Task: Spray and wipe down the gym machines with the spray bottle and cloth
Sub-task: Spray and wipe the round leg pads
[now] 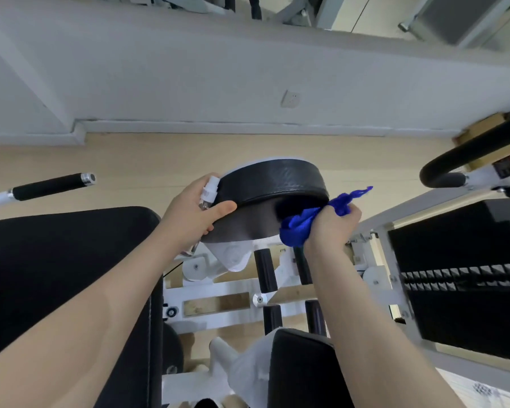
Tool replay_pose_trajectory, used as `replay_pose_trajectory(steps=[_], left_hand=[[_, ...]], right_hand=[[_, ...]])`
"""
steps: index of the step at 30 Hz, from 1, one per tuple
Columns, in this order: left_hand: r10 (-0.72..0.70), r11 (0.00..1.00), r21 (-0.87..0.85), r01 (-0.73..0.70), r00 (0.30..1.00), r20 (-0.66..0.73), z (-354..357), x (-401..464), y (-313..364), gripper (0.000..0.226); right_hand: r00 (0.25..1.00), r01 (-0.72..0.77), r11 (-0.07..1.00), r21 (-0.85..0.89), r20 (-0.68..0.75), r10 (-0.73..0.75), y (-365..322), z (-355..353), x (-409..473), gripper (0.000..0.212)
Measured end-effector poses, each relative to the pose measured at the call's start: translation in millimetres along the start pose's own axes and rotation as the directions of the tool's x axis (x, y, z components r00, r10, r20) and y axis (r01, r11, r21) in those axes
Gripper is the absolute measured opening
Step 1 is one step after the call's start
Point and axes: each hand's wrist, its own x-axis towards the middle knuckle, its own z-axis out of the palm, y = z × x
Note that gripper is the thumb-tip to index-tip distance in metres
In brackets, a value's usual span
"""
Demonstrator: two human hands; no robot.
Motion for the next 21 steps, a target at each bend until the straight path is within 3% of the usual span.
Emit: replay_pose_trajectory(steps=[2,4,6,9,10,13,14,18,21], left_hand=[[-0.016,1.000,0.021,0.016,1.000,-0.001,-3,-3,0,0.031],[-0.026,0.999,0.043,0.026,1.000,0.001,-5,-4,-1,0.029],[-0.028,0.997,0.067,0.027,1.000,0.006,-4,-6,-2,0.029],[-0.037,0.996,0.077,0.038,0.999,-0.011,-1,-7,-2,0.030],[-0.046,0.994,0.097,0.048,0.999,-0.018,-1,-7,-1,0.033],[-0.067,0.978,0.193,0.076,0.996,-0.051,1,-6,4,0.049],[-0.066,0.970,0.231,0.077,0.996,-0.056,3,-6,6,0.054],[0.058,0.937,0.347,-0.045,0.998,-0.028,13,-11,20,0.059],[0.252,0.873,0.448,-0.195,0.965,-0.070,21,-17,40,0.049]], right_hand=[[0.959,0.283,0.944,-0.170,0.069,-0.275,-19,-5,-13,0.030],[0.871,0.488,0.816,-0.310,0.223,-0.437,-28,-9,-27,0.031],[0.775,0.629,0.685,-0.368,0.362,-0.518,-38,-11,-48,0.034],[0.574,0.818,0.439,-0.373,0.589,-0.569,-43,-17,-56,0.039],[0.574,0.818,0.422,-0.392,0.616,-0.539,-45,-21,-50,0.041],[0.736,0.668,0.510,-0.542,0.580,-0.348,-55,-32,-16,0.048],[0.758,0.639,0.516,-0.571,0.580,-0.297,-56,-35,-8,0.050],[0.765,0.630,0.534,-0.564,0.570,-0.301,-48,-39,-6,0.051],[0.777,0.617,0.564,-0.549,0.539,-0.326,-39,-41,-6,0.050]])
